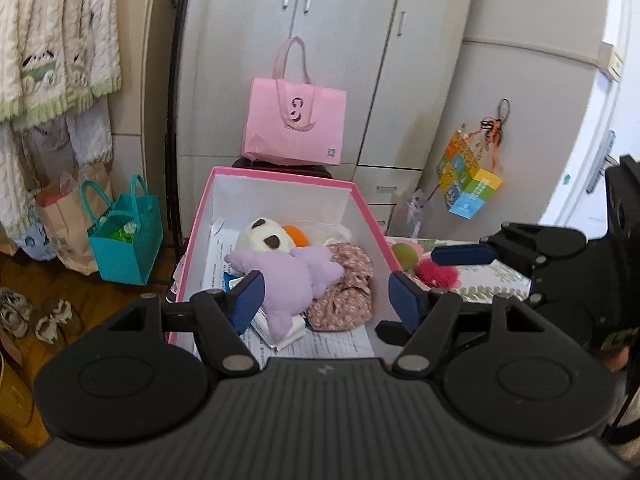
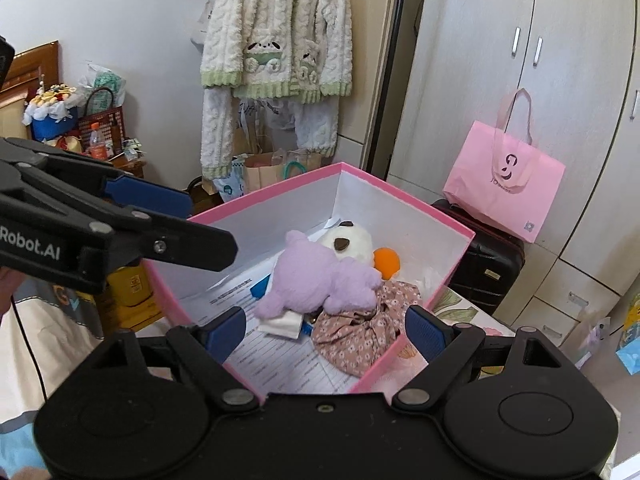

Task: Organize soft objects
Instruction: 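Move left tool to the green ball while right tool reaches the pink pompom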

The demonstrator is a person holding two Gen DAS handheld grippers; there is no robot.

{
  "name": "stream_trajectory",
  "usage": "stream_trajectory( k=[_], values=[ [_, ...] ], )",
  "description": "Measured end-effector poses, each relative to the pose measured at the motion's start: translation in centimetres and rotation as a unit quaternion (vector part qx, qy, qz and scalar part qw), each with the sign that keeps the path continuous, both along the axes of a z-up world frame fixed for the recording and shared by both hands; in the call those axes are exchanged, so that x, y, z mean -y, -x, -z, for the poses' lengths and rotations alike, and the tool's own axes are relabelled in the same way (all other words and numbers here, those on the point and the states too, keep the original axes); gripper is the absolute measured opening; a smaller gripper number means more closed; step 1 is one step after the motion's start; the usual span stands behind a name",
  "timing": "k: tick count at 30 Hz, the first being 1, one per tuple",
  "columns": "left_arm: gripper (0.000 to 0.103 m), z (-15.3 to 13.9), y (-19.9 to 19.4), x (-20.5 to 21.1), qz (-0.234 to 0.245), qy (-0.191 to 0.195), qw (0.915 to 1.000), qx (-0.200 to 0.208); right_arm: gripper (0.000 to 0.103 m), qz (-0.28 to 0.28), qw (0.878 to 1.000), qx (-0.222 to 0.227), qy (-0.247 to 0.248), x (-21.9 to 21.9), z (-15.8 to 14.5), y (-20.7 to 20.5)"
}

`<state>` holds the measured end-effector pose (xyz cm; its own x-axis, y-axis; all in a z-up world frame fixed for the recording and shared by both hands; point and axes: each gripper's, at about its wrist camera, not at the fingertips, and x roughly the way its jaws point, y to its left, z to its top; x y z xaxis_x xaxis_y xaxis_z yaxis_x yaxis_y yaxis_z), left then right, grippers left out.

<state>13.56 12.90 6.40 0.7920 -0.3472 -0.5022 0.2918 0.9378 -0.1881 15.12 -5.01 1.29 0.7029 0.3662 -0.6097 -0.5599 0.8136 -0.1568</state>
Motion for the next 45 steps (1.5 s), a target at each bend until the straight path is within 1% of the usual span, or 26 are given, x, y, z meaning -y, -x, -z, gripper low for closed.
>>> stream_trajectory(
  k=[8, 10, 14, 16, 20, 21, 23, 25, 29, 33, 35, 38, 41, 43, 45],
  values=[
    [0.073, -1.3, 3.7, 1.1, 0.057, 0.0, 0.9983, -0.009, 0.09, 0.011, 0.999, 0.028, 0.013, 2.6, -2.4, 4.4],
    [0.078, -1.5, 4.5, 1.6, 0.075, 0.002, 0.997, -0.015, 0.09, 0.018, 0.999, 0.027, 0.008, 3.9, -3.0, 5.4],
    [0.08, -1.6, 5.4, 3.1, 0.109, 0.011, 0.9936, -0.028, 0.09, 0.035, 0.999, 0.025, -0.007, 6.8, -3.5, 7.3],
    [0.083, -1.7, 5.7, 4.2, 0.123, 0.009, 0.992, -0.029, 0.09, 0.046, 0.998, 0.03, -0.012, 8.3, -3.5, 8.2],
    [0.084, -1.5, 5.8, 6.7, 0.145, -0.002, 0.9893, -0.022, 0.09, 0.068, 0.996, 0.049, -0.026, 11.9, -3.2, 9.4],
    [0.086, -1.4, 5.8, 7.4, 0.149, -0.006, 0.9887, -0.017, 0.09, 0.073, 0.995, 0.054, -0.031, 12.8, -3.0, 9.6],
    [0.088, -1.1, 5.8, 8.5, 0.148, -0.012, 0.9888, -0.002, 0.09, 0.085, 0.993, 0.068, -0.045, 14.7, -2.6, 9.9],
    [0.088, -0.6, 5.6, 9.7, 0.136, -0.018, 0.9904, 0.013, 0.09, 0.085, 0.992, 0.083, -0.043, 15.9, -2.1, 10.0],
    [0.09, 0.2, 4.6, 12.4, 0.126, -0.026, 0.9911, 0.035, 0.09, 0.091, 0.991, 0.09, -0.041, 17.6, -1.3, 9.6],
    [0.09, 0.8, 2.8, 14.8, 0.118, -0.017, 0.9923, 0.033, 0.09, 0.076, 0.993, 0.079, -0.037, 18.3, 0.1, 8.4],
    [0.09, 1.2, 1.6, 16.1, 0.115, -0.017, 0.9926, 0.032, 0.09, 0.069, 0.993, 0.087, -0.027, 18.4, 1.0, 7.9],
    [0.09, 1.9, -0.2, 18.1, 0.105, -0.02, 0.9937, 0.035, 0.09, 0.063, 0.991, 0.115, -0.007, 18.7, 2.3, 7.0],
    [0.089, 2.8, -2.4, 19.8, 0.084, -0.026, 0.9958, 0.027, 0.09, 0.055, 0.99, 0.126, -0.01, 19.1, 3.5, 5.5],
    [0.089, 3.5, -4.0, 20.9, 0.084, -0.021, 0.9961, 0.014, 0.09, 0.053, 0.991, 0.122, -0.016, 19.2, 4.1, 3.9],
    [0.088, 4.4, -6.1, 21.9, 0.091, -0.013, 0.9958, -0.008, 0.09, 0.054, 0.991, 0.123, -0.017, 19.4, 4.7, 2.4]
  ],
)
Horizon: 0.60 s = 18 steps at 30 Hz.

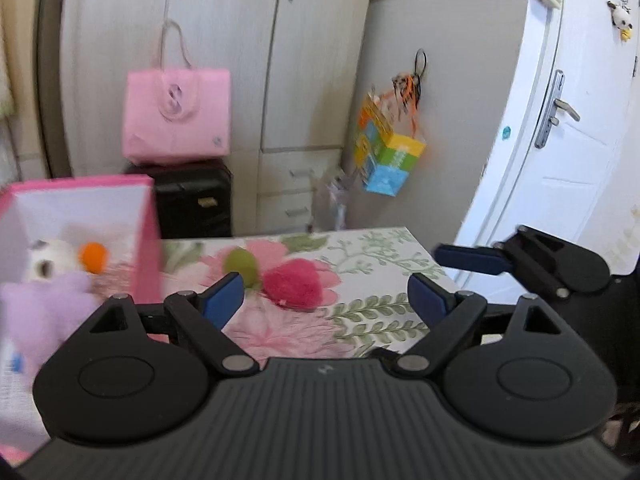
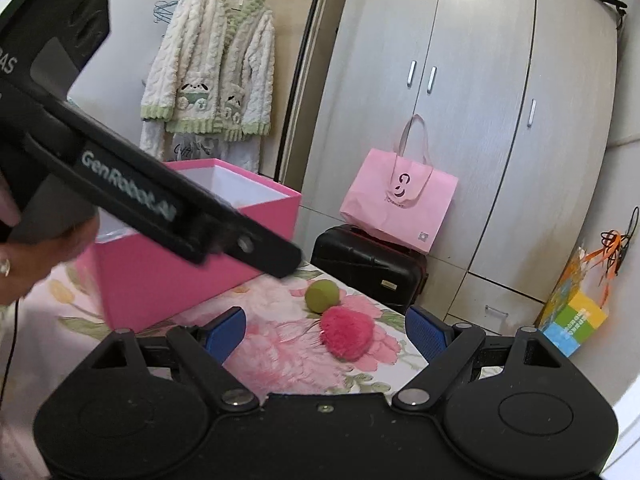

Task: Organize soft objects
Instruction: 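Move left tool to the green ball while right tool reaches the pink pompom, then grasp the green ball with left tool while right tool grasps the pink pompom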

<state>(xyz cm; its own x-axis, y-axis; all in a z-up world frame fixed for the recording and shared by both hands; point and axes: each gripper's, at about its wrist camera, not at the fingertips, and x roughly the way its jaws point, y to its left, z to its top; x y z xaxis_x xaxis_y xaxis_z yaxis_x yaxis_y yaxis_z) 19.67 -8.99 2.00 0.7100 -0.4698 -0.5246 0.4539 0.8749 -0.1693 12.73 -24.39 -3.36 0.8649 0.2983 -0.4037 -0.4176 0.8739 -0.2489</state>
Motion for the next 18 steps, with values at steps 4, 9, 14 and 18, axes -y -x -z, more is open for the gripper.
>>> stream_trajectory(
  k=[4, 9, 14, 18],
  values=[
    [0.086, 1.8, -3.1, 2.0, -0.025, -0.014, 0.9995, -0.015, 0.09, -0.009, 1.0, -0.004, 0.005, 0.9, 1.5, -3.4],
    [0.081, 3.5, -6.8, 3.9, -0.092, -0.011, 0.9954, -0.025, 0.089, -0.013, 1.0, -0.012, 0.025, 1.2, 4.0, -7.6],
    [0.06, 5.1, -10.1, 4.4, -0.143, -0.011, 0.9887, -0.045, 0.089, -0.02, 0.998, -0.061, -0.015, 2.1, 5.6, -11.3],
    [0.06, 6.2, -11.4, 4.2, -0.183, -0.027, 0.9824, -0.024, 0.089, -0.024, 0.994, -0.1, -0.037, 2.6, 6.5, -13.9]
  ],
)
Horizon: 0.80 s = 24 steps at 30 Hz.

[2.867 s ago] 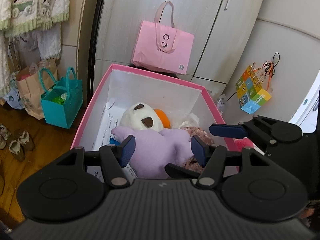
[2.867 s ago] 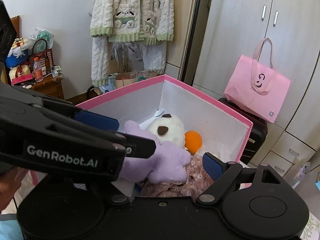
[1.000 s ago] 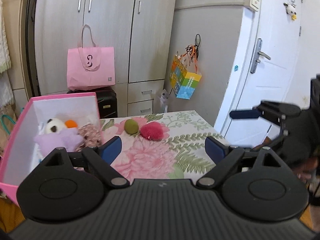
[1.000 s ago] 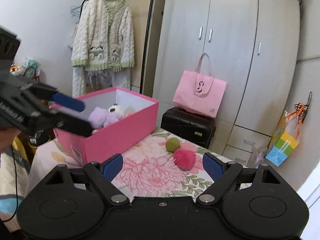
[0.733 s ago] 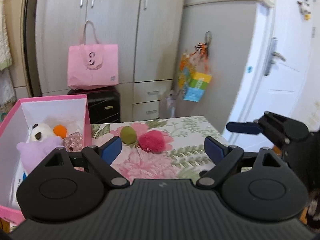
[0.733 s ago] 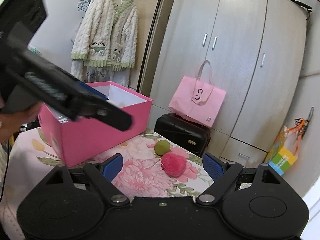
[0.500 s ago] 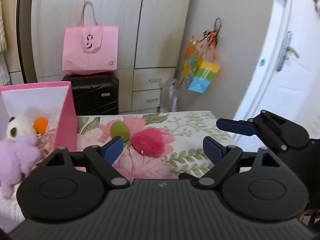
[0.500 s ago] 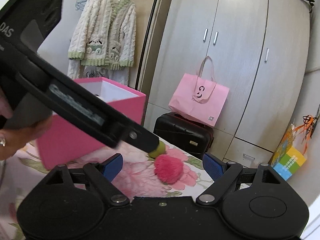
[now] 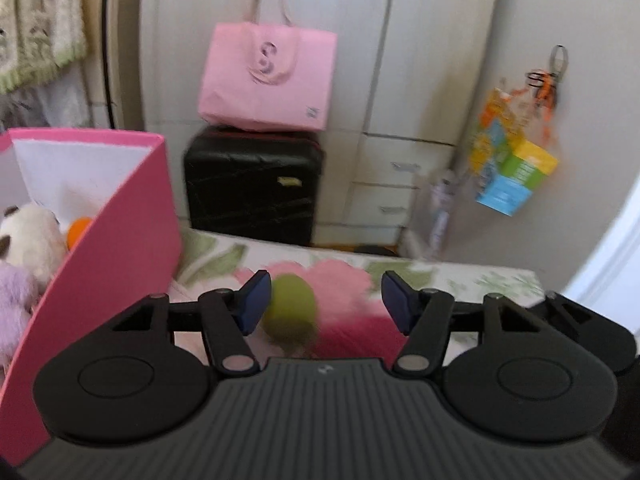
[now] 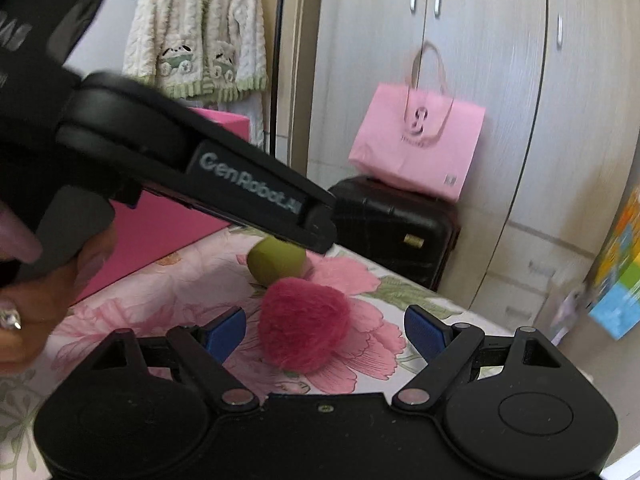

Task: Organize soft objects
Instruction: 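Grasp the green ball with left tool while right tool grasps the pink pompom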

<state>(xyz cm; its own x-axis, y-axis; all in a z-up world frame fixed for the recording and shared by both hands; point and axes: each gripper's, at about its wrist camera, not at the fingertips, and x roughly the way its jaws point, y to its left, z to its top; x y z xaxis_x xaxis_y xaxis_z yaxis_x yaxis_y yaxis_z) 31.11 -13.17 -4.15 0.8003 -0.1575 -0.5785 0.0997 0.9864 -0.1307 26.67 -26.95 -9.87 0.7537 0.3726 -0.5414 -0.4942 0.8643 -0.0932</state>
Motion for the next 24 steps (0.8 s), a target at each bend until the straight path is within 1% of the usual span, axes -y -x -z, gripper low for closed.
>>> stream_trajectory(
  k=[4, 6, 9, 10, 13, 14, 15, 16, 17, 19, 22, 24],
  values=[
    [0.06, 1.1, -1.2, 0.1, -0.022, -0.021, 0.9995, -0.007, 0.089, -0.016, 0.999, -0.033, -0.015, -0.2, 0.9, -1.8],
    [0.06, 1.7, -2.0, 0.2, -0.032, -0.03, 0.9989, -0.019, 0.088, -0.022, 0.999, -0.036, -0.016, -0.5, 1.2, -2.0],
    [0.06, 2.6, -2.6, 0.0, -0.045, -0.04, 0.9977, -0.03, 0.081, -0.028, 0.999, -0.04, -0.015, -0.8, 1.4, -2.2],
    [0.06, 2.9, -2.7, -0.1, -0.047, -0.039, 0.9975, -0.036, 0.081, -0.022, 0.999, -0.039, -0.015, -0.8, 1.6, -2.3],
    [0.06, 3.8, -3.2, -1.1, -0.051, -0.01, 0.9968, -0.061, 0.081, -0.005, 0.998, -0.046, -0.03, -0.5, 1.7, -2.5],
    [0.06, 4.0, -3.1, -1.4, -0.053, -0.003, 0.9969, -0.059, 0.081, -0.004, 0.998, -0.046, -0.036, -0.4, 1.7, -2.6],
    [0.057, 4.1, -2.9, -1.5, -0.054, -0.002, 0.9973, -0.049, 0.079, -0.005, 0.998, -0.046, -0.037, -0.3, 1.8, -2.5],
    [0.051, 4.1, -2.9, -1.4, -0.053, -0.004, 0.9975, -0.047, 0.072, -0.006, 0.998, -0.044, -0.036, -0.3, 1.9, -2.5],
    [0.048, 4.2, -2.8, -1.3, -0.051, -0.004, 0.9976, -0.046, 0.058, -0.007, 0.998, -0.044, -0.032, -0.4, 2.0, -2.6],
    [0.037, 4.3, -2.6, -1.0, -0.045, -0.006, 0.998, -0.044, 0.055, -0.005, 0.998, -0.05, -0.024, -0.5, 2.1, -2.7],
    [0.037, 4.3, -2.6, -0.7, -0.041, -0.015, 0.9983, -0.038, 0.053, 0.007, 0.997, -0.063, -0.035, -0.2, 1.8, -2.5],
    [0.037, 4.3, -2.6, -0.6, -0.039, -0.019, 0.9984, -0.036, 0.053, 0.011, 0.997, -0.062, -0.033, -0.2, 1.8, -2.4]
  ],
)
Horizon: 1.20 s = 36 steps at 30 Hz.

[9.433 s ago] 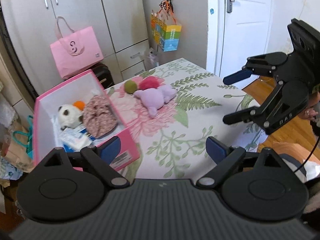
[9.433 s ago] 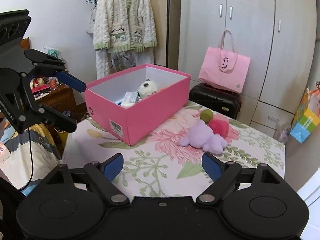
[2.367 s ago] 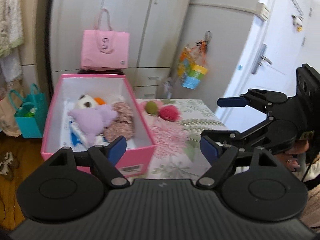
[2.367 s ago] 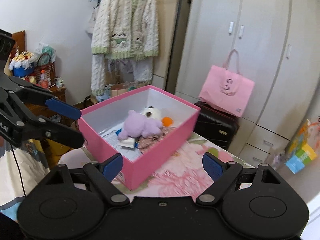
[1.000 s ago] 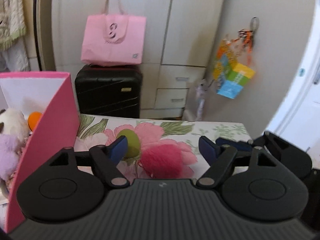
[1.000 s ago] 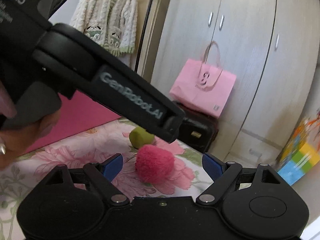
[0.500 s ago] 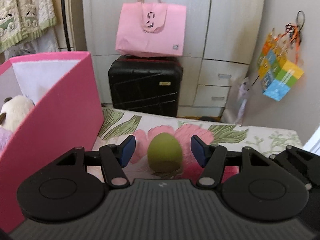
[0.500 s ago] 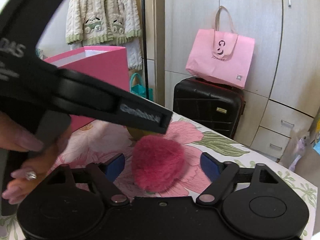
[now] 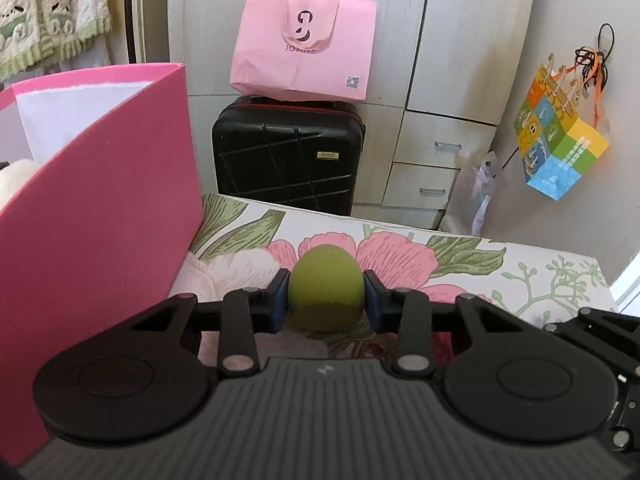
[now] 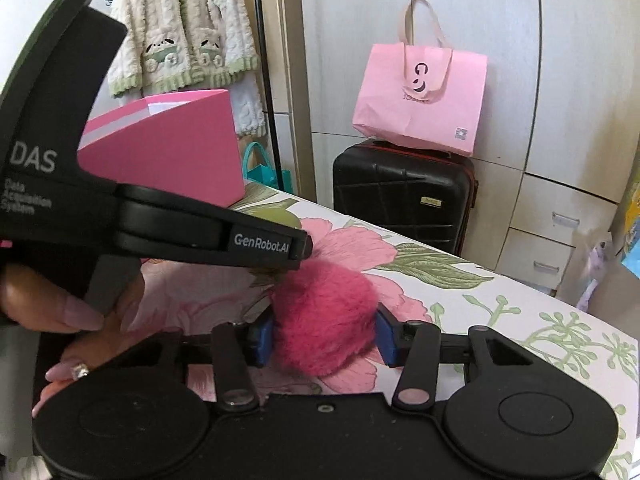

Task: Organize soft objects
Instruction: 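Grasp the green ball with left tool while right tool grasps the pink pompom, then carry the green ball with left tool while right tool carries the pompom to the box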

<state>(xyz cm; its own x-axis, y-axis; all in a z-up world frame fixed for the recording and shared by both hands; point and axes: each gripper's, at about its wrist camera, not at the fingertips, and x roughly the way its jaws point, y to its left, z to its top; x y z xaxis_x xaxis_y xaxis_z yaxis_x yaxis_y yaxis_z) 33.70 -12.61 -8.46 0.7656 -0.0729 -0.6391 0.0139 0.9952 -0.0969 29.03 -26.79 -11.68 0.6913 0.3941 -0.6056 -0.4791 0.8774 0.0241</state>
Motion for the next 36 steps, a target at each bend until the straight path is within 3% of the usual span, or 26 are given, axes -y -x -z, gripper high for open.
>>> stream_trajectory(
  k=[6, 10, 15, 21, 36],
  values=[
    [0.036, -0.4, 0.5, 0.5, 0.013, -0.011, 0.9999, -0.002, 0.053, 0.019, 1.0, -0.015, -0.006, 0.3, -0.4, 0.5],
    [0.036, -0.9, 1.4, 0.7, 0.021, -0.015, 0.9996, 0.005, 0.054, 0.026, 1.0, 0.004, 0.016, 0.4, -0.7, 1.6],
    [0.036, -1.5, 3.0, 0.5, 0.037, -0.012, 0.9992, 0.005, 0.054, 0.049, 0.999, -0.007, 0.0, 1.5, -1.0, 2.7],
    [0.036, -2.3, 5.9, -0.4, 0.065, -0.003, 0.9978, 0.005, 0.054, 0.079, 0.996, -0.022, -0.024, 2.4, -1.6, 4.8],
    [0.036, -4.5, 13.8, -2.8, 0.136, 0.026, 0.9889, 0.054, 0.054, 0.157, 0.986, 0.007, -0.063, 2.2, -2.6, 11.9]
  ],
)
